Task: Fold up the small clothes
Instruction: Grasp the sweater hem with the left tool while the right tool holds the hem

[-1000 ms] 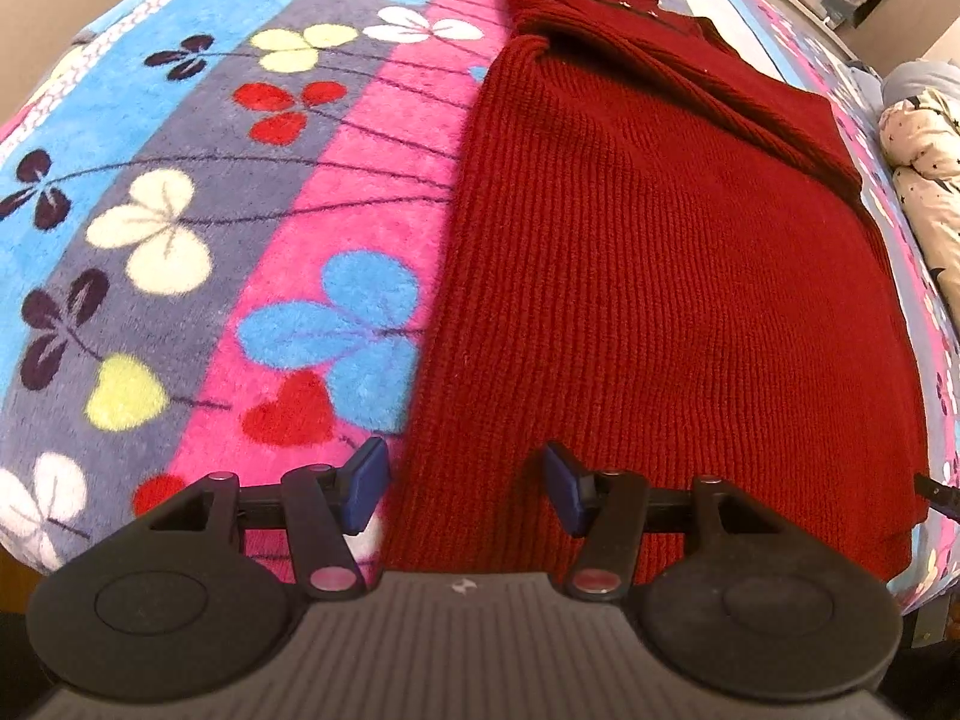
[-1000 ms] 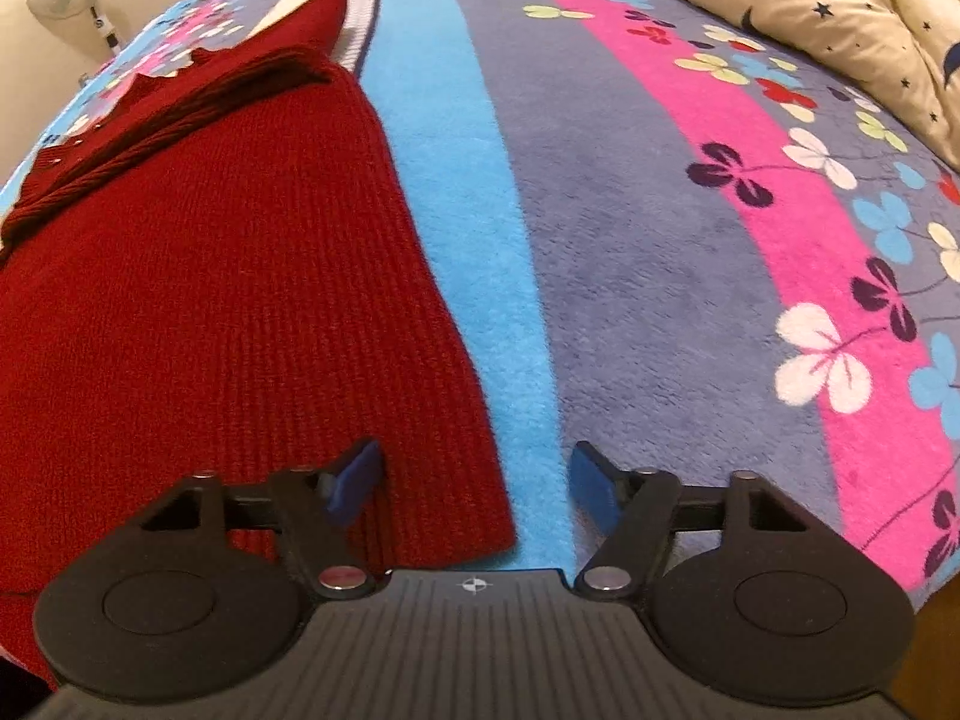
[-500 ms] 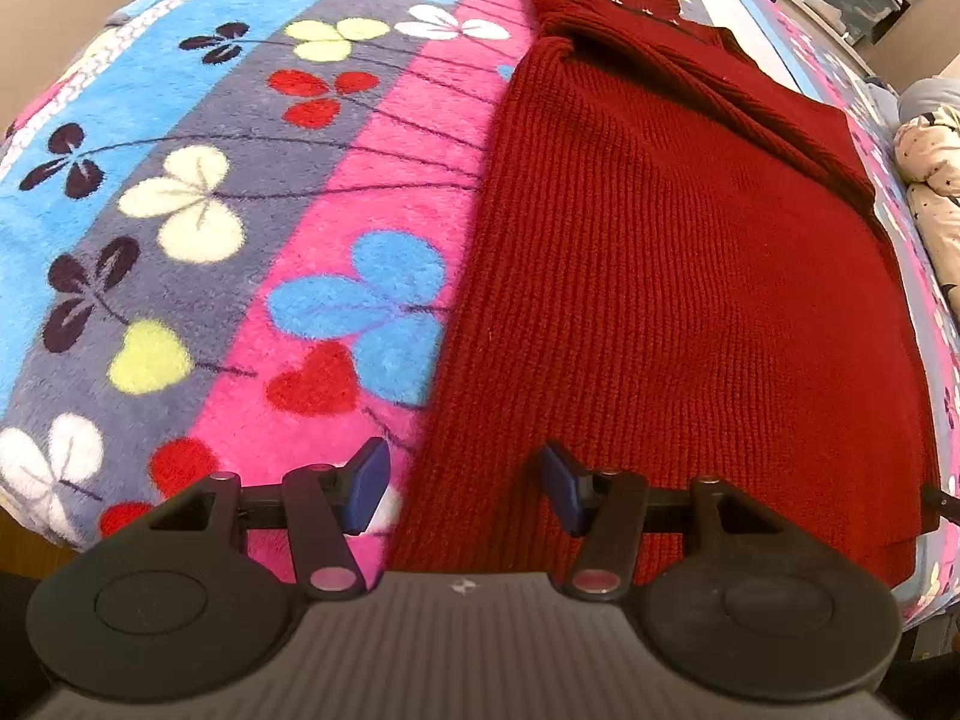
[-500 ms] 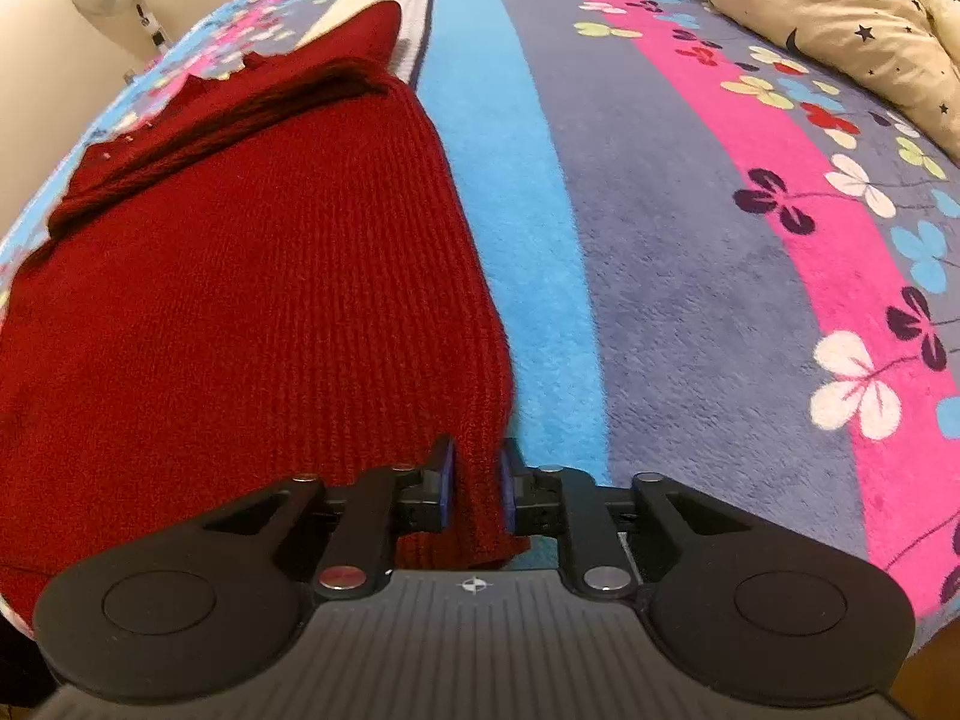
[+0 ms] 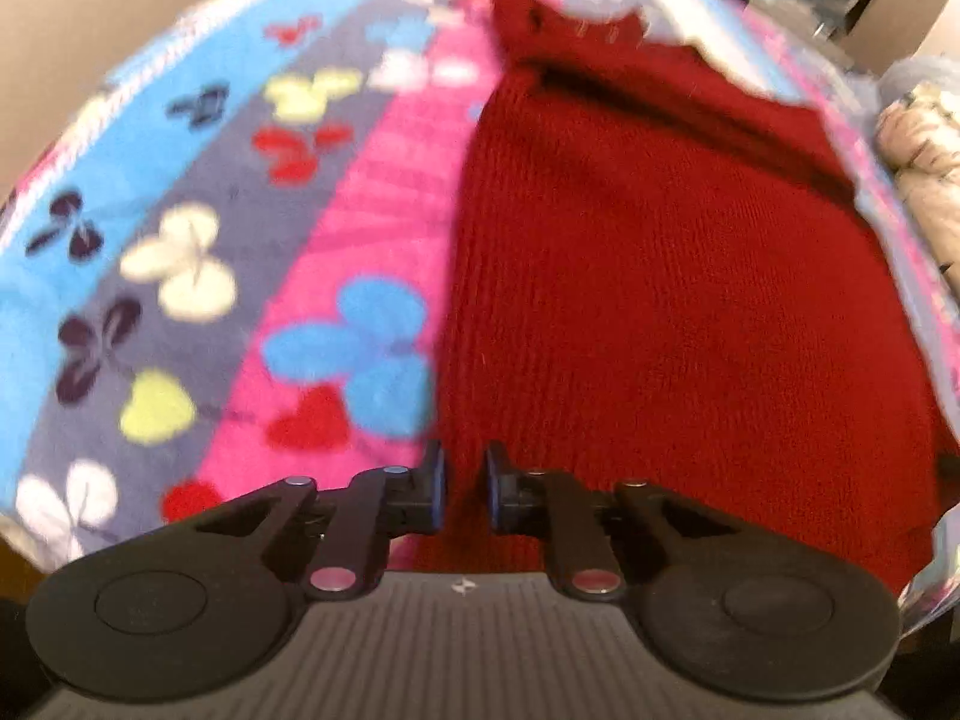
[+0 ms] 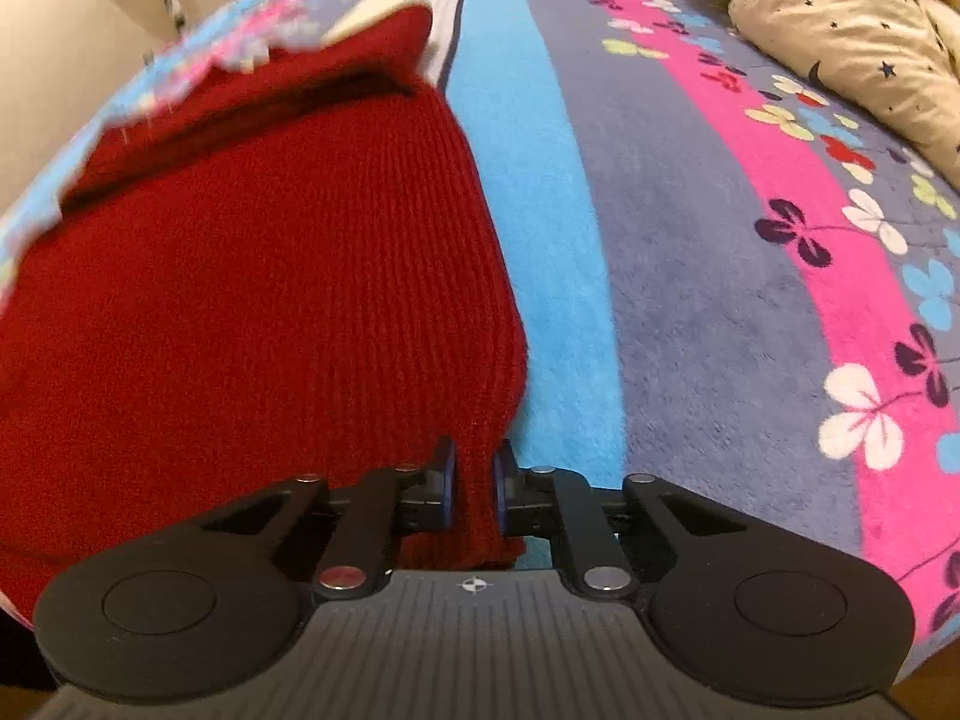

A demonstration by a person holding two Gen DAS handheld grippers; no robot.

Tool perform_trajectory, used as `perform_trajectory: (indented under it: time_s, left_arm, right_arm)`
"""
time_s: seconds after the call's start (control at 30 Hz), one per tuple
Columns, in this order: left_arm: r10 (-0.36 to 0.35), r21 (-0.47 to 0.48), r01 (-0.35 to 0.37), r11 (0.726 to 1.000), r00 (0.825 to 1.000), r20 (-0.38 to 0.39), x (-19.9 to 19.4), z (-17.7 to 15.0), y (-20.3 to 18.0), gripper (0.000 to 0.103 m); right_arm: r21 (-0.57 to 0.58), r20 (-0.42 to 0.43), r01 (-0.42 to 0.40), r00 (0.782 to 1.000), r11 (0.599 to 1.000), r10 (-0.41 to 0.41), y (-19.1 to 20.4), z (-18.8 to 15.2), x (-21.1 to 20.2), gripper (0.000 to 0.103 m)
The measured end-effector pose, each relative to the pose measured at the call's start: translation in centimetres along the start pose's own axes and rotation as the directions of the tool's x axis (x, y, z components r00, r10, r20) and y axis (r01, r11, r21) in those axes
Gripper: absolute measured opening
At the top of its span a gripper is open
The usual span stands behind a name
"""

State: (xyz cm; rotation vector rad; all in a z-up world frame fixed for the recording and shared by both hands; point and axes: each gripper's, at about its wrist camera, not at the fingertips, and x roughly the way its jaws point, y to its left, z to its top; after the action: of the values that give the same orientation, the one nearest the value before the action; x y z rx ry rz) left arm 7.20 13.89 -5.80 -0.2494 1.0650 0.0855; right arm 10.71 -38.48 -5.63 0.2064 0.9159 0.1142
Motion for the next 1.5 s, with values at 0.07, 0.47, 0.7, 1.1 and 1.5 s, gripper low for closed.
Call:
perform_trajectory:
  time_s: [0.07,0.47,0.7,1.1,1.5]
  left_arm:
    - [-0.046,0.009,0.046,0.999,0.998,0.033,-0.6,0.0,-0.3,0.014]
    - [-0.037,-0.065,0.031,0.997,0.995,-0.097,2.0,-0.3,0.3,0.031]
    - [-0.038,-0.006,0.038,0.999,0.996,-0.081,1.6,-0.5,-0.4,0.017]
    - [-0.062,-0.005,0.062,0.998,0.996,-0.070,1.3,-0.2,-0.6,0.018]
    - [-0.030,0.080,0.038,0.996,0.995,-0.100,2.0,-1.1,-1.7,0.022]
  right_arm:
    - [0.084,0.056,-0.099,0.994,0.992,0.094,-0.8,0.6,-1.1,0.011]
    - [0.013,-0.068,0.058,0.996,0.998,-0.057,-0.1,0.0,1.6,0.038]
    - [-0.048,-0.072,0.054,0.996,0.997,-0.057,0.8,-0.3,2.0,0.035]
    - [-0.021,-0.061,0.040,0.997,0.999,-0.041,0.6,-0.1,1.4,0.018]
    - [-0.090,-0.075,0.073,0.994,0.993,-0.080,1.3,-0.6,1.9,0.029]
